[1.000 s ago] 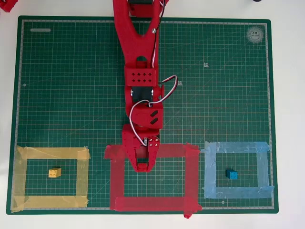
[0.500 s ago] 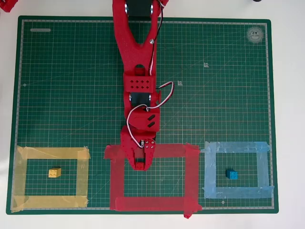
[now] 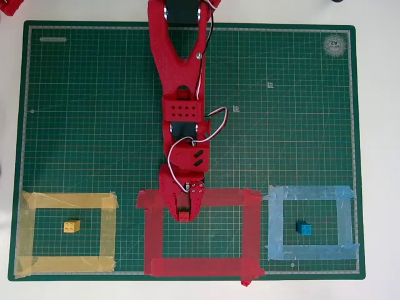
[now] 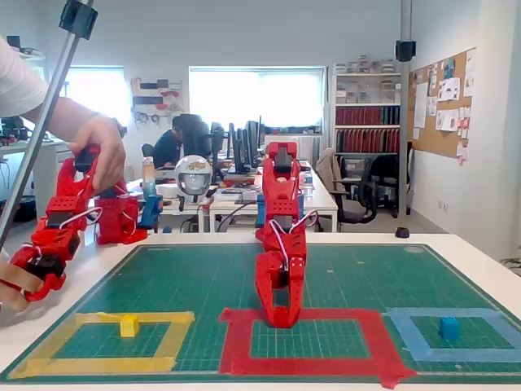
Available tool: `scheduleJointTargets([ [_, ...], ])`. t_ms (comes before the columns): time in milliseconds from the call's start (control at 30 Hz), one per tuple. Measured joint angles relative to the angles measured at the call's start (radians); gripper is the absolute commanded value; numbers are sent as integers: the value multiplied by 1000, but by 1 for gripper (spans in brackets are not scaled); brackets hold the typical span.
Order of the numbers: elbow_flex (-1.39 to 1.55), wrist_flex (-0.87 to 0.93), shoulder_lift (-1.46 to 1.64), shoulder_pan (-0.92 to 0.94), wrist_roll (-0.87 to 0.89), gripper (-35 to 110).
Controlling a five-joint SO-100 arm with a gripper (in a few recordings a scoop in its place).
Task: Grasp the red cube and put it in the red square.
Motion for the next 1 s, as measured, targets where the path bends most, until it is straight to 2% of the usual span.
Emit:
scheduleJointTargets([
  [333, 15, 0, 2, -2, -2, 18],
  [467, 143, 0, 109, -2, -2, 18],
  [567, 304, 55, 305, -12, 35, 18],
  [767, 663, 425, 893, -58, 54, 18],
  [900, 997, 523, 1324, -97, 54, 18],
  [1000, 1172, 676, 1588, -92, 54, 18],
])
